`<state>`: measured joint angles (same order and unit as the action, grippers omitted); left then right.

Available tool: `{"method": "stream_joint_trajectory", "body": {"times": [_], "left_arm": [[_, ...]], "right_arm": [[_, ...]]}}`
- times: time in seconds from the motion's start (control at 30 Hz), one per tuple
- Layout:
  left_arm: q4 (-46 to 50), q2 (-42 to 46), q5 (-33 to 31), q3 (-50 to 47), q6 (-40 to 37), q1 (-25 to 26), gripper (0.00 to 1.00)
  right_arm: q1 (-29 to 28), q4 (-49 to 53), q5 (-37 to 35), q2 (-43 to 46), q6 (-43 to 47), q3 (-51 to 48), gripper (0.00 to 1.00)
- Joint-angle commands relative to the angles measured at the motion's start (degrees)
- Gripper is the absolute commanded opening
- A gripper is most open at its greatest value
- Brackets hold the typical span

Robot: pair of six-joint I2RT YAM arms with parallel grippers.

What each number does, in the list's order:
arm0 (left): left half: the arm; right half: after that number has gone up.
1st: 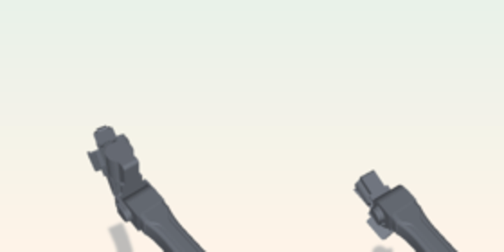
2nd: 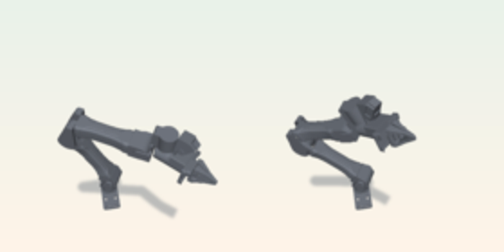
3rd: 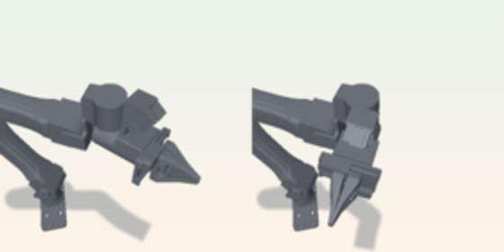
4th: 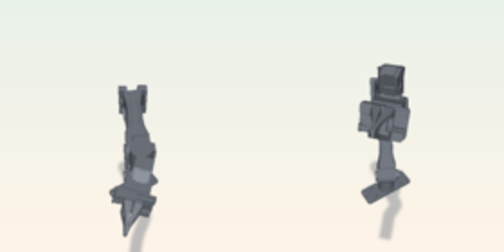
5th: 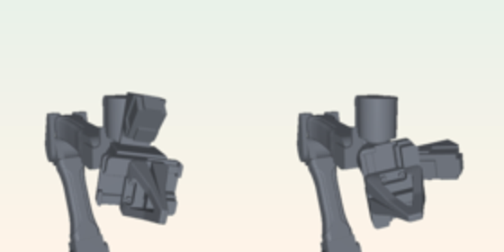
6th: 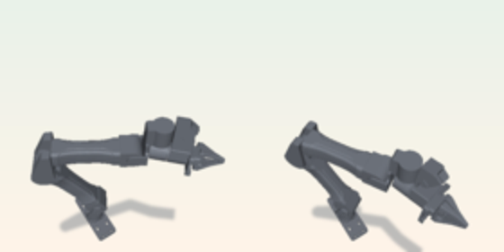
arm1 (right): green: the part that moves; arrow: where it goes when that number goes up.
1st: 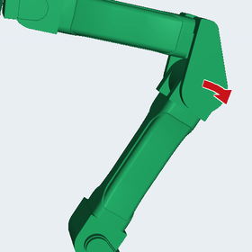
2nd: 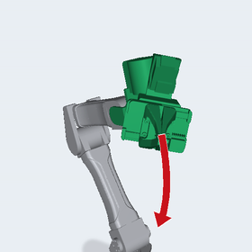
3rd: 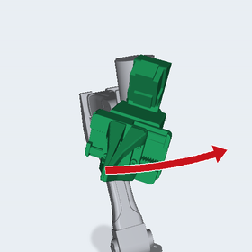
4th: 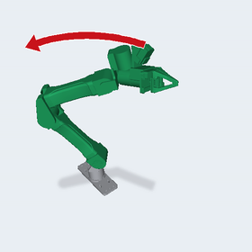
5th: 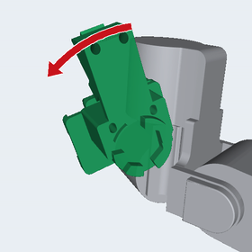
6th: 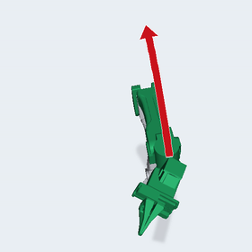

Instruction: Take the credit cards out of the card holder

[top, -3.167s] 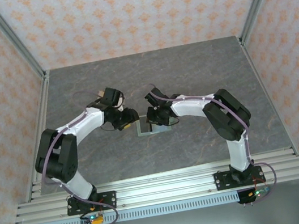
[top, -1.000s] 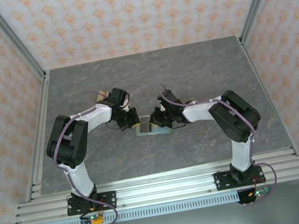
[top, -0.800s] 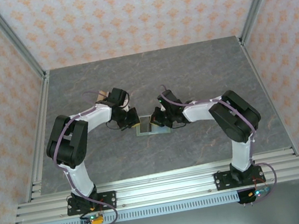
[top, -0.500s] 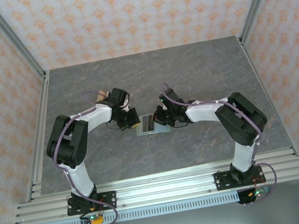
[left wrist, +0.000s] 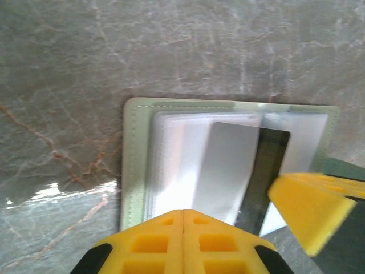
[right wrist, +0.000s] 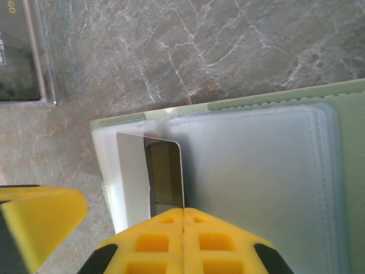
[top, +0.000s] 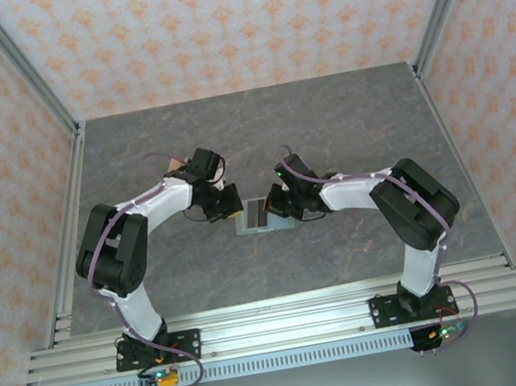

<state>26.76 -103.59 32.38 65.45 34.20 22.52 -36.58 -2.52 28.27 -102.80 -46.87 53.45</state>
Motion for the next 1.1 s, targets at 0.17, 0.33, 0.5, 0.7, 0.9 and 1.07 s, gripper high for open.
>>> {"method": "stream_joint_trajectory", "body": {"times": [0.17, 0.33, 0.5, 0.7, 0.9, 1.07], "left_arm": [[1.83, -3.09, 0.68, 3.17, -1.29, 1.22, 0.05], [3.89, -5.44, -2.2, 3.76, -3.28, 1.46, 0.05], [3.81, -7.97, -2.0, 2.87, -3.26, 1.42, 0.04], [4.36, -8.57, -3.46, 2.42, -3.26, 1.41, 0.02], [4.18, -8.74, -3.77, 2.18, -3.27, 1.39, 0.02], [5.03, -7.33, -4.55, 3.0, -3.26, 1.4, 0.08]], "right_arm": [[0.37, 0.36, -0.85, -0.93, 0.64, 0.1, 0.06], [0.45, -2.96, 0.51, -0.59, 0.16, -1.44, 0.2], [0.44, -3.25, 1.29, -2.23, -0.7, -1.33, 0.28], [0.45, -4.7, 2.62, -3.02, -1.13, -0.98, 0.28], [0.45, -5.67, 2.4, -2.33, -1.46, -1.15, 0.16], [0.43, -0.93, -1.79, 1.03, 0.02, -1.81, 0.09]]}}
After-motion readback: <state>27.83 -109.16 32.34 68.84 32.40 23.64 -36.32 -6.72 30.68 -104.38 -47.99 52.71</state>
